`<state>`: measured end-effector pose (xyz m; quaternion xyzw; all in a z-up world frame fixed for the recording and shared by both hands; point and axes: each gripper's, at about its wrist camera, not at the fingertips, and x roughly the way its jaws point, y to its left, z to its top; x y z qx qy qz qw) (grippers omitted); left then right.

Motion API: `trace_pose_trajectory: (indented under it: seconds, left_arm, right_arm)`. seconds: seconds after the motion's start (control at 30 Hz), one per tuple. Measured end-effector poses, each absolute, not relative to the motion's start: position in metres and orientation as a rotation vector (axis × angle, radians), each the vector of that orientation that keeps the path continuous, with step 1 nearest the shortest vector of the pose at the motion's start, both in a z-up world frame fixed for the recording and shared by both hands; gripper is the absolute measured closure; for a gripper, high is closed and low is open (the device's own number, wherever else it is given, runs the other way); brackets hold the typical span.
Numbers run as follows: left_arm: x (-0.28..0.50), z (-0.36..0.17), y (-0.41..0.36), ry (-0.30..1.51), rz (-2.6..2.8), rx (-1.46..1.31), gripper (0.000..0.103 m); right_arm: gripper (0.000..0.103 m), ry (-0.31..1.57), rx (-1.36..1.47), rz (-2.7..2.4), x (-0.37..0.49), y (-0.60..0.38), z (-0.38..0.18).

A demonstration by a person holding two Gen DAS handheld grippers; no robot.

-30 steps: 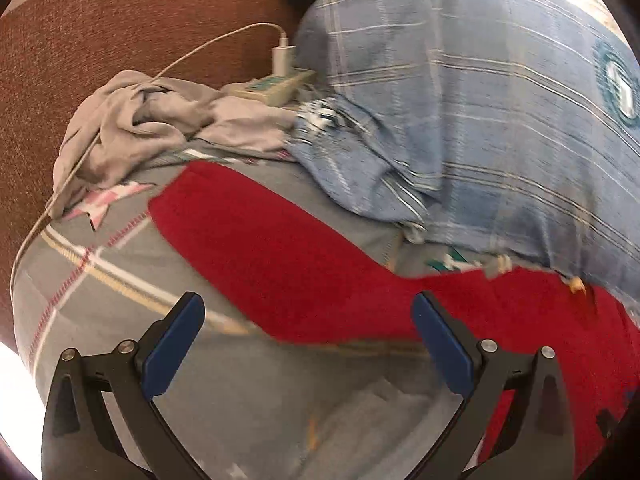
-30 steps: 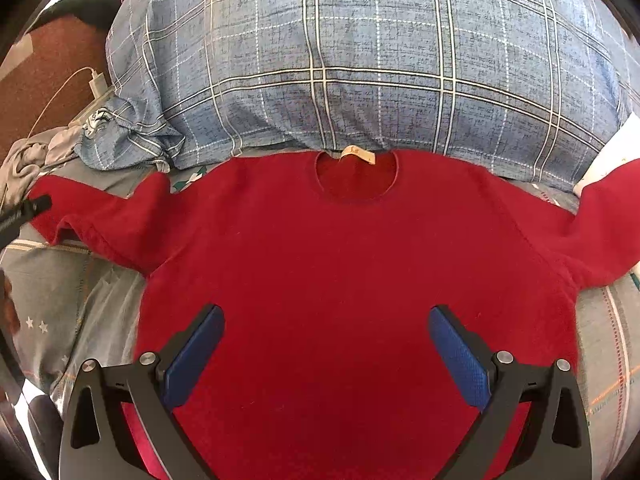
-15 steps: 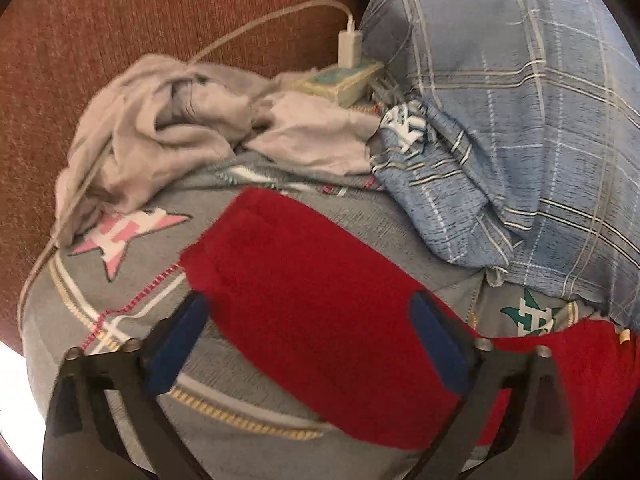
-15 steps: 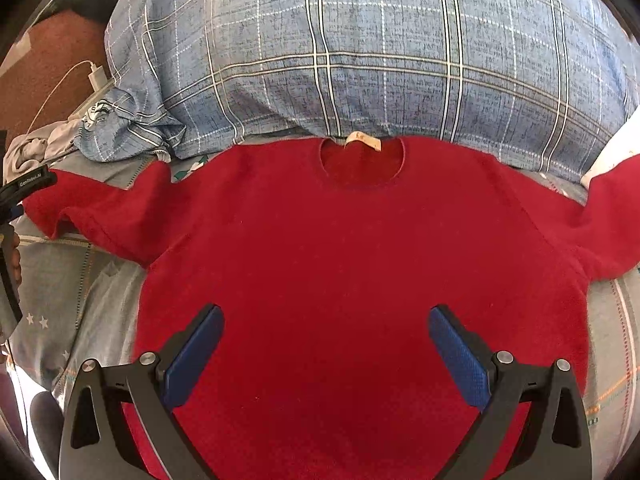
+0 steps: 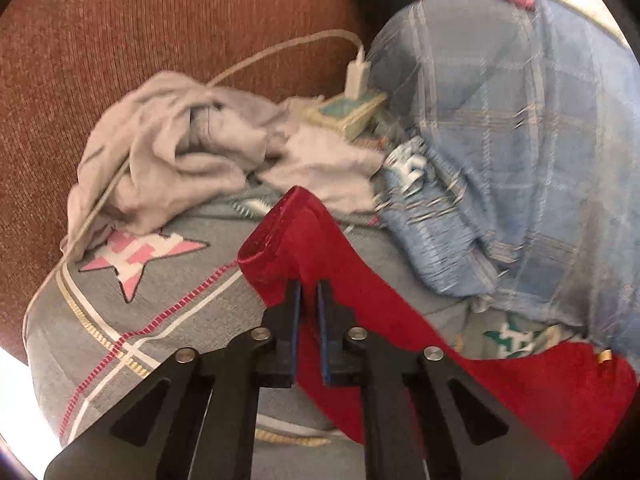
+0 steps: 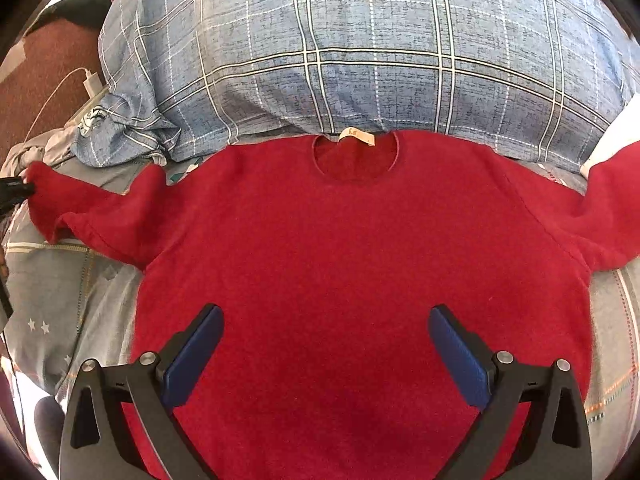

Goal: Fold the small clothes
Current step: 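Grasp the sweater sleeve cuff with the left tool and lift it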

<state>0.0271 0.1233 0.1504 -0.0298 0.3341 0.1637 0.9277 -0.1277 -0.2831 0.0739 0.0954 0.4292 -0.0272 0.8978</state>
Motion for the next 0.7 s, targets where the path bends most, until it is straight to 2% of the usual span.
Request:
trace_pose_trajectory:
  seconds: [0.17,0.43,0.57,0.7]
  left_arm:
    - [0.008,0.178,0.089,0.622,0.227,-0.049,0.098]
    - [-0.020,0.210,-0.014,0.607,-0.082,-0.017,0.098]
    - [-0.026,0.205,-0.081,0.649,-0.226,0.010,0.098]
    - [-0.035,0.177,-0.153,0.698,-0.314,0.067,0.098]
  right_arm:
    - [0.002,0.870,0.214,-0.068,-0.130,-0.290,0.079]
    - [0.002,0.830,0.255,-0.119,-0.138,-0.319,0.090]
    - [0.002,0.823,0.286,-0.150,-0.141,-0.338,0.090]
    - [0.002,0.822,0.317,-0.181,-0.148,-0.359,0.086]
